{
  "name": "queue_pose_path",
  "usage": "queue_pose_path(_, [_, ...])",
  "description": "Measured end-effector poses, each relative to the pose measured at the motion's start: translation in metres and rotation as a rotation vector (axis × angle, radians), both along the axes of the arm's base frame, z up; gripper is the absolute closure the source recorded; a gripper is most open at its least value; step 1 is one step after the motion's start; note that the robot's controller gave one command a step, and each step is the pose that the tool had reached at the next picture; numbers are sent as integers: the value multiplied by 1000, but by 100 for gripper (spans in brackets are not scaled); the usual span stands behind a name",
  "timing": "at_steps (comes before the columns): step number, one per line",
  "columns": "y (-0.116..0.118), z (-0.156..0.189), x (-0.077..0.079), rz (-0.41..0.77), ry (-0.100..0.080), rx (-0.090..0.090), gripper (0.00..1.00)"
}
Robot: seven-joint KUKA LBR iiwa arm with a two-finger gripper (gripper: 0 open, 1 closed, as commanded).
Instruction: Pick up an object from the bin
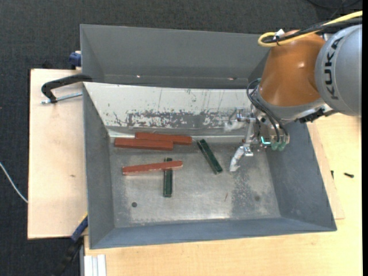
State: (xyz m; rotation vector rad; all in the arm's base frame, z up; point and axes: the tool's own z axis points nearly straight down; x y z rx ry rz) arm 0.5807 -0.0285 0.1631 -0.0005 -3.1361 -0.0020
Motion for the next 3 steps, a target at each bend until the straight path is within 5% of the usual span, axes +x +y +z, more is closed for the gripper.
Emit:
queue_pose_path(1, [0, 4, 2, 0, -8, -1, 0])
queue_pose_path(2, [28, -65, 13, -89, -11, 0, 0])
queue_pose_path(3, [39, -55, 14, -100, -8, 0, 0])
